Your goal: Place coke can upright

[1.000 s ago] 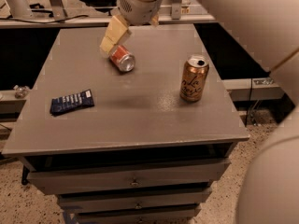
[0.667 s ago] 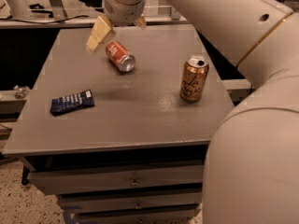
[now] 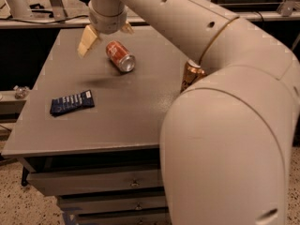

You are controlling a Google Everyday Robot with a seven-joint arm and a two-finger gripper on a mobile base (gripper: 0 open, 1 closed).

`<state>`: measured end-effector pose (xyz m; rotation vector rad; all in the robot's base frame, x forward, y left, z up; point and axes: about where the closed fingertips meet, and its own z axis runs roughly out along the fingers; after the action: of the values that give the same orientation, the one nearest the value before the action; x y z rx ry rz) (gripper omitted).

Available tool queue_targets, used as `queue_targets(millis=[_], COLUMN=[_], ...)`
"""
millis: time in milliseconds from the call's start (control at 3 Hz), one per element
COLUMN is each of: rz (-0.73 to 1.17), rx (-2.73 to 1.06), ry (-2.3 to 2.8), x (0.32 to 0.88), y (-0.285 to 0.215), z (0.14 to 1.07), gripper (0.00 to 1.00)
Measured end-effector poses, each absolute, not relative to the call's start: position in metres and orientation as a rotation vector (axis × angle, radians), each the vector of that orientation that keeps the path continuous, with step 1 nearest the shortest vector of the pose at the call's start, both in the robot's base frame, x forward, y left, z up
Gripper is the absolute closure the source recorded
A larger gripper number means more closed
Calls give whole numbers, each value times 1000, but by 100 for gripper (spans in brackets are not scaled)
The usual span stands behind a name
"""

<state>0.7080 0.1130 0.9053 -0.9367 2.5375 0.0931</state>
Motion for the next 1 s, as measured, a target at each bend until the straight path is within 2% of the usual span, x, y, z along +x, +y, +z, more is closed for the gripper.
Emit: queue_targets(millis=[1000], rz=[-59], rx=[-931], ry=[2629], x=[754], y=[98], z=[852], gripper=[0])
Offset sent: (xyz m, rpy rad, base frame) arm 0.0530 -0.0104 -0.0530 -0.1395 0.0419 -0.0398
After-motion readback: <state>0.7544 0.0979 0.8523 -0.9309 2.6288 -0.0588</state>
